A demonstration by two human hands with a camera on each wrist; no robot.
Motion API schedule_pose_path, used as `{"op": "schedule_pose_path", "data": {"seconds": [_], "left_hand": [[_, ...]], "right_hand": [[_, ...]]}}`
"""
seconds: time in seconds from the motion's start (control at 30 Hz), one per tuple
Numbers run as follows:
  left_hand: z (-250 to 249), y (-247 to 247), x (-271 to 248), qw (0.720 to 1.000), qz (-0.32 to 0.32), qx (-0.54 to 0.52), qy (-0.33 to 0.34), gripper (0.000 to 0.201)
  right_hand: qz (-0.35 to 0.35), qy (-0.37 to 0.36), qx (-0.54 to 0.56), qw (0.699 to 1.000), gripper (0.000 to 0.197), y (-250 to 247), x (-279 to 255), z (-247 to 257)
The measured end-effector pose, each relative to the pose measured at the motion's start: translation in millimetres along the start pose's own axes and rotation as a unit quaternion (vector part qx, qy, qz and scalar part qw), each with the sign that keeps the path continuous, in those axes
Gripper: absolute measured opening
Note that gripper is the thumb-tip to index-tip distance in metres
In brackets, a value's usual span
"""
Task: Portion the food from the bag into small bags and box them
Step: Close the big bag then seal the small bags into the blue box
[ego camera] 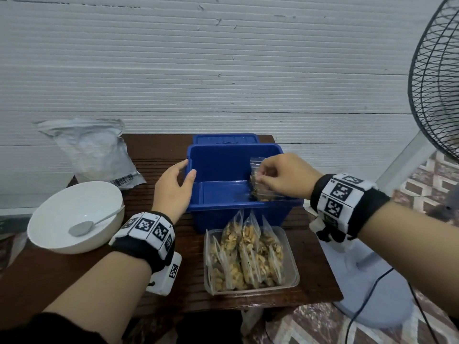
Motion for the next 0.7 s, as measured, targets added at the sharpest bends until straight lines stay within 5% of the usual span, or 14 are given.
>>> {"op": "schedule_pose_path", "data": {"seconds": [0.1,0.27,0.4,0.7], "left_hand": [[-4,-1,-10,1.000,-0.006,-0.001,0.017,0.039],[-8,-2,-26,0.999,-0.004,0.011,0.036,0.040],[-7,-1,-38,0.999,-0.006,0.026,0.047,0.043],[-20,2,-88,0.989,-0.041,0.021,0.143,0.021]], "right_hand": [[-0.016,-0.056,0.055,0.997,0.004,6,-15,16],[0.010,-0.167,-0.117,0.979,0.028,28,-36,38],[-0.044,-0.206,-0.156,0.965,0.023,44,-44,47],[-0.138,-0.187,-0.088,0.969,0.012,56,-52,54]]}}
Point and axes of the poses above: each hand's wrist, its own x-axis towards the middle knuckle, its own y-axis out of the palm, z = x × y, the point moved 1 cm from there along x, towards the middle knuckle, and after that the axes turned 4 degrees about z, right-handed, at the moved point
